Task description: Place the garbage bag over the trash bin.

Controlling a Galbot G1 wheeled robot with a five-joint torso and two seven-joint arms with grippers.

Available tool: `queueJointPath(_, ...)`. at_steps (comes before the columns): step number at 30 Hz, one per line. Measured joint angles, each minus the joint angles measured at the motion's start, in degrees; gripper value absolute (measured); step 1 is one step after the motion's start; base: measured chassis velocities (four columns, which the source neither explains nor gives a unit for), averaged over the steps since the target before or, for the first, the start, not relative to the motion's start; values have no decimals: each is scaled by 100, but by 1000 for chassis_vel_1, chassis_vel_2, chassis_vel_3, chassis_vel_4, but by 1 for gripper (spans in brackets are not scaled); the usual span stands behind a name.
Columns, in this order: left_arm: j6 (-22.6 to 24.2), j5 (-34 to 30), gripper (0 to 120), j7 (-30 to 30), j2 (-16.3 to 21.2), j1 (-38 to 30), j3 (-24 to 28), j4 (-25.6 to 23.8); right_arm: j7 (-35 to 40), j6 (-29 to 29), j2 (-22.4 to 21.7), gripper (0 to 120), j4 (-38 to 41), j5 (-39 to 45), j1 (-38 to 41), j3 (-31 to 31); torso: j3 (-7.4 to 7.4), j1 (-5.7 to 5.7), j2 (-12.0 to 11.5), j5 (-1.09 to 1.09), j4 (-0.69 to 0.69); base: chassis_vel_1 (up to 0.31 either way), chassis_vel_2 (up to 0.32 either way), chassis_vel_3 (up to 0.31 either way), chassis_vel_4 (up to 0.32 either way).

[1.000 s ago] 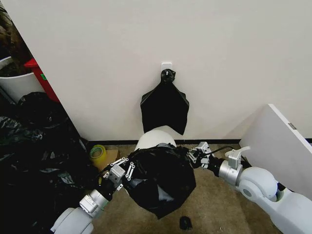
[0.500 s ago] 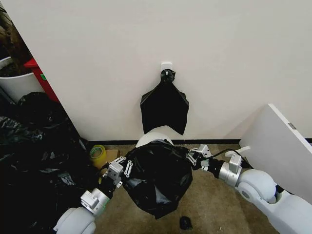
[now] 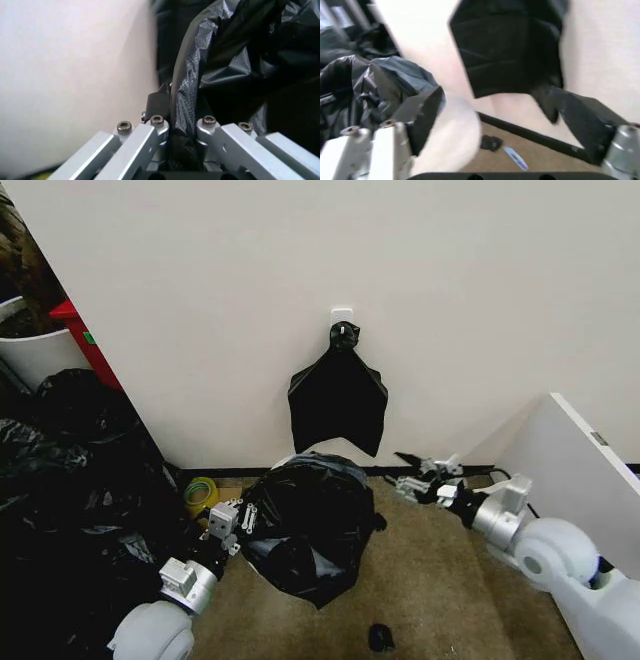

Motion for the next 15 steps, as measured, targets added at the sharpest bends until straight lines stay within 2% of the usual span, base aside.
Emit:
queueJointPath(1, 0, 0, 3, 0, 0, 0, 0, 0, 0, 0, 0, 83, 0, 0, 0, 0, 0, 0, 0, 0, 0, 0, 0, 0, 0)
queueJointPath(3, 167, -86, 3, -223, -78, 1, -1, -31, 460, -226, 87, 90, 312, -92, -156, 68, 0, 0, 0, 0, 0, 0, 0, 0, 0)
queueJointPath(4, 293, -104, 3, -435, -166, 3, -4, -55, 933, -516, 209, 94, 709, -161, -300, 72, 0, 0, 0, 0, 1, 0, 0, 0, 0)
queueJointPath(6, 329, -105, 3, -499, -190, 2, -4, -60, 1140, -661, 267, 98, 885, -199, -351, 52, 0, 0, 0, 0, 1, 0, 0, 0, 0)
queueJointPath(7, 441, -105, 3, -679, -250, -11, 6, -67, 1655, -1076, 429, 99, 1274, -268, -440, -51, -1, 0, 0, -2, 0, 0, 0, 0, 0)
queueJointPath(9, 570, -94, 3, -877, -322, -27, 55, -69, 2523, -1618, 724, 94, 1742, -291, -468, -440, -1, 0, 0, 0, 1, 0, 0, 0, 0)
queueJointPath(11, 608, -92, 3, -918, -334, -31, 76, -70, 2685, -1698, 793, 91, 1830, -296, -465, -560, -1, 0, 0, 0, 1, 0, 0, 0, 0)
queueJointPath(15, 772, -80, 3, -1047, -425, -16, 130, -118, 3187, -1877, 1176, 86, 2010, -380, -252, -1391, -1, 0, 0, -1, 1, 0, 0, 0, 0)
